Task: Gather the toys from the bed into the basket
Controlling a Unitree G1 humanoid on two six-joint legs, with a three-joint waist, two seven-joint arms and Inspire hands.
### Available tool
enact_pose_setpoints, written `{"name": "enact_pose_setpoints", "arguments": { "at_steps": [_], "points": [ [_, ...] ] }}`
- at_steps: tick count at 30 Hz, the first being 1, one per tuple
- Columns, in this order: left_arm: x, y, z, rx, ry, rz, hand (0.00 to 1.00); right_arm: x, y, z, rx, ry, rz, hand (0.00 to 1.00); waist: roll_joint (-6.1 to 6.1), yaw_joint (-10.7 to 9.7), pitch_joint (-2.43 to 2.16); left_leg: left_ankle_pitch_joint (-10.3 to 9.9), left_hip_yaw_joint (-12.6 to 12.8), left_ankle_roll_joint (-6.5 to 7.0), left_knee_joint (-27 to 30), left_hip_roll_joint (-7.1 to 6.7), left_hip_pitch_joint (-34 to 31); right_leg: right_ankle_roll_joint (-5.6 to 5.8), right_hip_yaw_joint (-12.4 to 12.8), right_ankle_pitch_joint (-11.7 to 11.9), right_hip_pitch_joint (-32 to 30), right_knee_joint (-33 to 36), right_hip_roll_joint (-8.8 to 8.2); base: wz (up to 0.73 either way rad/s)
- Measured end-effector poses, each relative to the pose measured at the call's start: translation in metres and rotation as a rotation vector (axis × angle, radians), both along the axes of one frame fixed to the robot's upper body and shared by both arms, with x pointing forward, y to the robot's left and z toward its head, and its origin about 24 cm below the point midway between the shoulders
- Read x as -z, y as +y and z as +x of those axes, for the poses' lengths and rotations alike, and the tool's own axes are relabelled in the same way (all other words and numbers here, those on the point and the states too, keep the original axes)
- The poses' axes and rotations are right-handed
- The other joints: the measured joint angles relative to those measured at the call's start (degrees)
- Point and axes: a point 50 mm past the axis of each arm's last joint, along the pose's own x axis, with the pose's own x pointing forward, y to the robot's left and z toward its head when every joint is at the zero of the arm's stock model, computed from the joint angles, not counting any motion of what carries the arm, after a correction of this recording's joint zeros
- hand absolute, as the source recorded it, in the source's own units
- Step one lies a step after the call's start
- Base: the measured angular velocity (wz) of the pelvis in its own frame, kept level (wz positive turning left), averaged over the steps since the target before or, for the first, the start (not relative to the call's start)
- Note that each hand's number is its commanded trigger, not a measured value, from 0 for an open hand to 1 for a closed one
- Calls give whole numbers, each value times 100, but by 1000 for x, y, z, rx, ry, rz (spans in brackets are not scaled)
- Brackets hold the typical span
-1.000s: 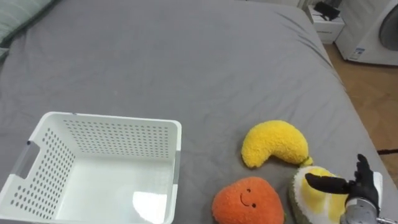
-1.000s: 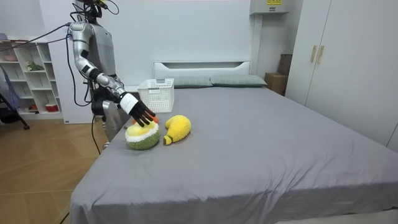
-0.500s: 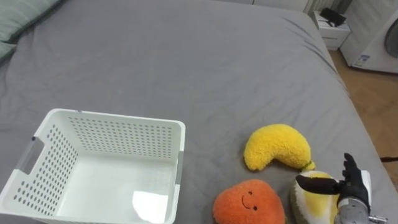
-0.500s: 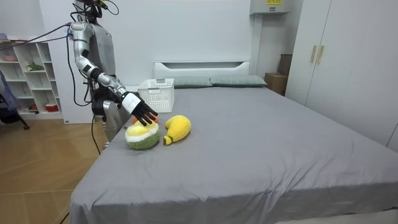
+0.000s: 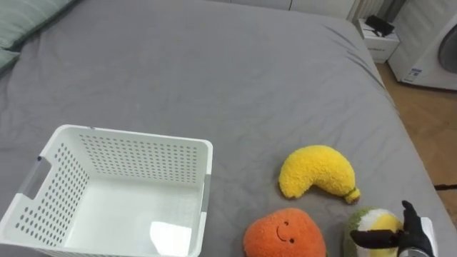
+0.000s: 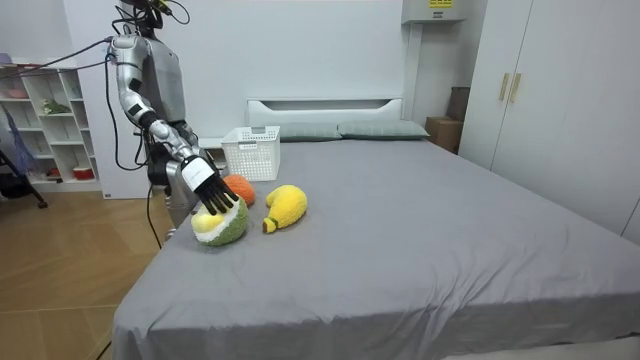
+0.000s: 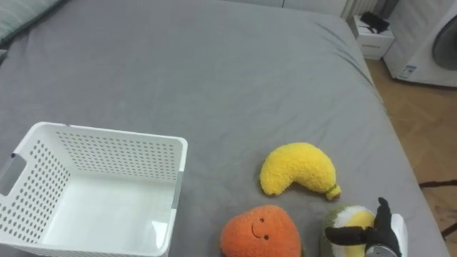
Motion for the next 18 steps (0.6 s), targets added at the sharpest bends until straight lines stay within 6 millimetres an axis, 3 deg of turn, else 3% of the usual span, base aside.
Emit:
{"name": "enact_pose_setpoints", "arguments": {
  "at_steps": [18],
  "points": [
    [0, 0, 1, 25, 3, 5, 0, 12, 0, -14, -76, 116, -37, 0, -23, 68, 21, 0, -66, 2, 2, -25, 47, 3, -47, -3, 73, -21, -10, 0]
  ]
}}
